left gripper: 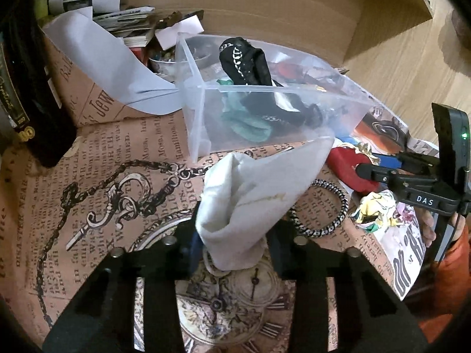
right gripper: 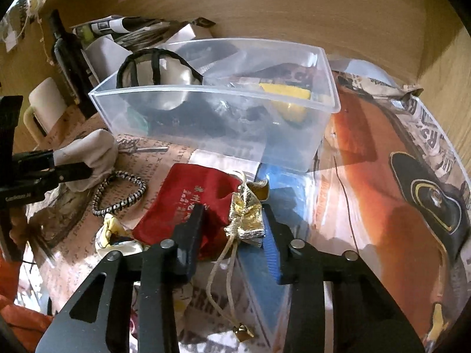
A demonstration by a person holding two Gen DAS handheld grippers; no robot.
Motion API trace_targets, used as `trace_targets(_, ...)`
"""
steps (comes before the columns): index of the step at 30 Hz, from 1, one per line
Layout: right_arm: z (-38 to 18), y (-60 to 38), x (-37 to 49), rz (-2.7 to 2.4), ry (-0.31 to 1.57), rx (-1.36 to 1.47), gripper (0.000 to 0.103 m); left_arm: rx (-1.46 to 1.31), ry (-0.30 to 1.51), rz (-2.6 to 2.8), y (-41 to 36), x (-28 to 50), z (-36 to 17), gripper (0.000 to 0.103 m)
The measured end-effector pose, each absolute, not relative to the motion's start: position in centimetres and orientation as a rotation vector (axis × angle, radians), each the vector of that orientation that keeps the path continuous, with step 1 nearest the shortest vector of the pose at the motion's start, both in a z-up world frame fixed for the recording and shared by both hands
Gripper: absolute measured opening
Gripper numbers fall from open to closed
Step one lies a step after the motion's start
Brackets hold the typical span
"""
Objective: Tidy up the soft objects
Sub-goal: 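Grasp white cloth with left tool while right tool grasps red pouch with gold bow, then lower white cloth into box with left tool while right tool drops red pouch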
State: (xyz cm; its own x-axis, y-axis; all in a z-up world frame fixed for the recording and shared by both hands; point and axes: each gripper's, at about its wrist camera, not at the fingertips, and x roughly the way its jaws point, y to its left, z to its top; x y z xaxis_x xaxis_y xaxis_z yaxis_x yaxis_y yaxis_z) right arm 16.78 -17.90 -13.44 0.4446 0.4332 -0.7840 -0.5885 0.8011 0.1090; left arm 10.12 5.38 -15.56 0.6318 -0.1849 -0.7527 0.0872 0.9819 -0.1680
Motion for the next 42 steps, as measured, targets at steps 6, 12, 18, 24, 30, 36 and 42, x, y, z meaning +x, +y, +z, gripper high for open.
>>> trace_targets(6,-12.1,-17.9,16.3,0.630,0.849,-0.194,0.027,-0.111,0.834,-0.150,5.3,9.5,-14.3,0.025)
trace_targets(12,-9.7,-18.2,15.6,0.622,0.774,-0.188,0.027,-0.106,0.752,-0.162,5.1,8.4,-11.5,0.025)
trace_targets(18,-7.2,-18.6,15.0,0.634,0.695,-0.168,0.027,-0.098,0.658,-0.173,4.6,7.6,-8.4,0.025)
trace_targets(24,-4.9,-18.3,15.2,0.634,0.618,-0.158,0.027,-0.118,0.587,-0.170,4.4,8.2,-5.7,0.025)
trace_targets(30,-2.8,-17.9,15.5,0.616,0.533,-0.149,0.027,-0.120,0.551,-0.169,3.9,9.8,-4.3,0.025)
trace_targets(36,-1.8,-17.3,16.8,0.603,0.495,-0.135,0.027,-0.125,0.571,-0.167,3.4,13.1,-4.3,0.025)
trace_targets(42,-2.2,-16.3,18.4,0.582,0.504,-0.141,0.027,-0.142,0.603,-0.143,3.2,16.3,-4.8,0.025)
